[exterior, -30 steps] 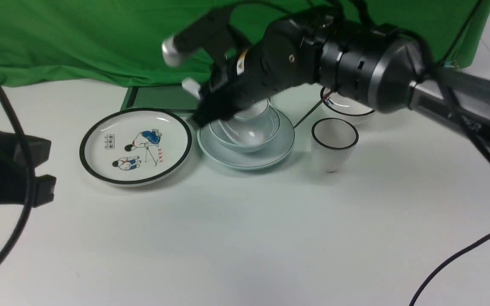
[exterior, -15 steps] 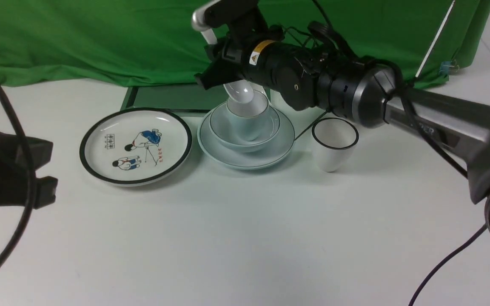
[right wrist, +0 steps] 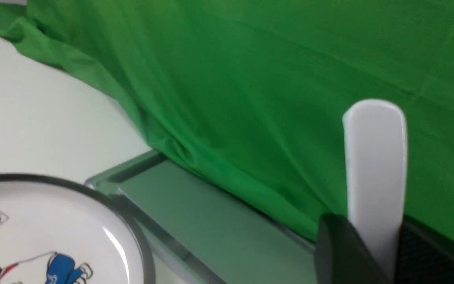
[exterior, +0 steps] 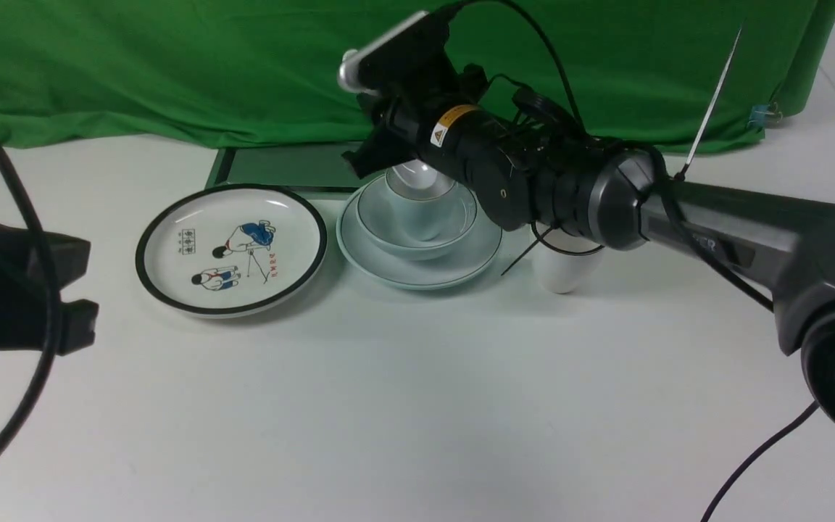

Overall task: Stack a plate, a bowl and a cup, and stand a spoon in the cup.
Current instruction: Use the right arm to put the blue soup spoon into the blue teacup in the middle

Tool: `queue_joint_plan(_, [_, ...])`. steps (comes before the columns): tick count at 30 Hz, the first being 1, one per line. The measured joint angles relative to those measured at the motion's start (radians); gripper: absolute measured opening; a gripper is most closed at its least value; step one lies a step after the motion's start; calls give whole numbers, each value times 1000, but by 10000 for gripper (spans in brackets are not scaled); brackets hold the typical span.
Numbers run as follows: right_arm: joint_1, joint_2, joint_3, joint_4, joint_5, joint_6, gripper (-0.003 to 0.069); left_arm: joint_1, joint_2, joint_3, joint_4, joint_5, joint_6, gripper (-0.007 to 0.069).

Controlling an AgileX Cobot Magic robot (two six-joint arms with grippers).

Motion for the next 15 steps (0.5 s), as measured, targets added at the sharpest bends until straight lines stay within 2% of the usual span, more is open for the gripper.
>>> queue_joint_plan(7, [0, 26, 40, -2, -88, -23, 168, 0, 0, 0, -9, 0, 1, -31])
queue_joint_plan(11, [4, 30, 40, -3, -100, -23, 204, 0, 0, 0, -14, 0, 1, -31])
queue_joint_plan(12, [7, 30, 40, -3, -100, -25, 235, 0, 0, 0, -14, 0, 4, -31])
queue_joint_plan(15, [13, 25, 40, -4, -91, -46, 251, 0, -7, 0, -17, 0, 9, -31])
